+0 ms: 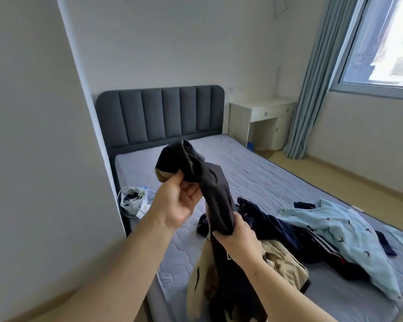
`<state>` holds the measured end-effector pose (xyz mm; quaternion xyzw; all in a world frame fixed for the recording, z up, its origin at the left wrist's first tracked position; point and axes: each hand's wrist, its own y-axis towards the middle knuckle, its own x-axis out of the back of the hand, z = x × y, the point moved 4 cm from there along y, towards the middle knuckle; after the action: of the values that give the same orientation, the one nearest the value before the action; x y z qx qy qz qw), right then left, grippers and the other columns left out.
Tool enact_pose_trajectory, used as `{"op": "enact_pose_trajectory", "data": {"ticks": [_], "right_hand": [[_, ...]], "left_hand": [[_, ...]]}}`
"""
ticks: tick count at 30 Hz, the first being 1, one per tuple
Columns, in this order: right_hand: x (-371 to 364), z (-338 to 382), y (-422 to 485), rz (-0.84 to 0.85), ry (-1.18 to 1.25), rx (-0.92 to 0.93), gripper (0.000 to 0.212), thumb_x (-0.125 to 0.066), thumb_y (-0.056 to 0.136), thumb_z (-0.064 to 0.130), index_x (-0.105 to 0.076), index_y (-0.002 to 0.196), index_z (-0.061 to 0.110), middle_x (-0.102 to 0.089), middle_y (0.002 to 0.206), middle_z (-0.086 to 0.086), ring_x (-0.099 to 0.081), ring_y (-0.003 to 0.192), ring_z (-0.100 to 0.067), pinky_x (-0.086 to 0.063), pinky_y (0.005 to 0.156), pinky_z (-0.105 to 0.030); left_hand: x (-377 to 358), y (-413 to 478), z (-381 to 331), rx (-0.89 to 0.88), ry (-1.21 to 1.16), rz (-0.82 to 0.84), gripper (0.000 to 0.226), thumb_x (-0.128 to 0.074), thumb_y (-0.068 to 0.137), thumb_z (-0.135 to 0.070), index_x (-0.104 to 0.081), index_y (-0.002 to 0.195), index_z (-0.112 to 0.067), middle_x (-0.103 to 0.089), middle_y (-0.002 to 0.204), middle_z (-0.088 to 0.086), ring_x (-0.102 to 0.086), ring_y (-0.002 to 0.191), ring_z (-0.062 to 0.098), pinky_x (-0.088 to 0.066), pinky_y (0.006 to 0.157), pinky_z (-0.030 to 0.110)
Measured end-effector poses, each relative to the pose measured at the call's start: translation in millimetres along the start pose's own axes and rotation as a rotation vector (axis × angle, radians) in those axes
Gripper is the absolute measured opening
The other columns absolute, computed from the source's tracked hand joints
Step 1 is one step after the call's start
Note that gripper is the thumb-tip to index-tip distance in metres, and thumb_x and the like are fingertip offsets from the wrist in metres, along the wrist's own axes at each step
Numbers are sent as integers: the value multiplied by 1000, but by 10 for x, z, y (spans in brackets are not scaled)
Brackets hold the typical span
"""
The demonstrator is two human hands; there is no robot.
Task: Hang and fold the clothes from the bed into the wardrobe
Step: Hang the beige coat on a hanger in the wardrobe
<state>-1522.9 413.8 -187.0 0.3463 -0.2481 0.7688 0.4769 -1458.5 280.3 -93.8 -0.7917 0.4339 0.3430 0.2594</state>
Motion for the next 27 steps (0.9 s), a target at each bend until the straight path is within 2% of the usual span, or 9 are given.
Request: {"op": "enact_pose_trajectory", "data": {"ticks": [2, 5, 11, 15, 19, 21, 23, 25, 27], "right_hand": [[86, 66, 74, -1, 180, -39, 20, -50, 87, 43, -57, 98, 28, -64, 81, 3, -61, 76, -19, -49, 72, -34], [226, 250, 179, 2, 455, -75, 21, -52, 90, 24, -56, 72, 15, -52, 60, -1, -48, 55, -18, -36, 56, -29], [468, 734, 275, 101, 1123, -279, 10, -50, 88, 4, -60, 84, 2, -62, 75, -13, -59, 67, -27, -48, 64, -32], [830, 993, 427, 134, 1473, -270, 16, -48, 91, 6, -62, 96, 1, -68, 95, -14, -66, 83, -28, -54, 81, -39], [895, 1000, 432, 229, 1572, -191, 22, -49, 92, 13, -62, 109, 5, -69, 101, -11, -67, 88, -24, -55, 83, -36], [861, 941, 380, 273, 1556, -70, 24, -55, 91, 19, -59, 112, 8, -70, 93, -6, -68, 79, -19, -56, 66, -29], [788, 817, 339, 225, 1310, 121, 40, -65, 85, 20, -47, 121, 23, -63, 101, 4, -64, 85, -11, -52, 61, -20], [663, 703, 272, 195, 938, 302, 65, -75, 75, 27, -35, 125, 40, -54, 114, 13, -58, 104, -9, -52, 77, -20], [545, 570, 293, 113, 481, 350, 92, -77, 64, 46, -22, 138, 40, -43, 136, 11, -40, 129, -18, -36, 105, -38]], "left_hand": [[-53, -32, -126, -50, -47, 24, 25, -39, 99, -19, -59, 91, -7, -72, 71, 10, -71, 64, 19, -57, 56, 31], [-4, -27, -281, -142, 5, 31, 25, -40, 98, -24, -61, 94, -9, -73, 76, 7, -71, 70, 17, -58, 62, 33], [296, -75, -116, -72, 784, 152, 50, -63, 65, -70, -55, 109, -49, -61, 112, -28, -58, 102, -9, -43, 84, 25], [433, -64, 138, -72, 1255, 212, 89, -80, 58, -36, -33, 134, -41, -43, 122, -37, -50, 115, 0, -41, 101, 27], [423, -36, 165, -104, 1242, 50, 21, -60, 86, -5, -60, 105, -14, -64, 94, 6, -62, 84, 20, -51, 76, 35], [402, -34, 162, -122, 1134, -31, 16, -54, 89, -2, -63, 91, -16, -64, 90, 10, -62, 79, 22, -50, 69, 34], [345, -37, 157, -134, 970, -102, 19, -52, 90, -2, -64, 89, -18, -67, 87, 8, -63, 73, 18, -50, 59, 24], [251, -14, 153, -139, 766, -162, 17, -51, 91, -2, -65, 94, -12, -69, 79, 6, -65, 66, 16, -50, 51, 20], [154, 16, 94, -150, 608, -253, 15, -51, 92, -3, -64, 89, -9, -69, 70, 6, -65, 61, 17, -52, 51, 23]]}}
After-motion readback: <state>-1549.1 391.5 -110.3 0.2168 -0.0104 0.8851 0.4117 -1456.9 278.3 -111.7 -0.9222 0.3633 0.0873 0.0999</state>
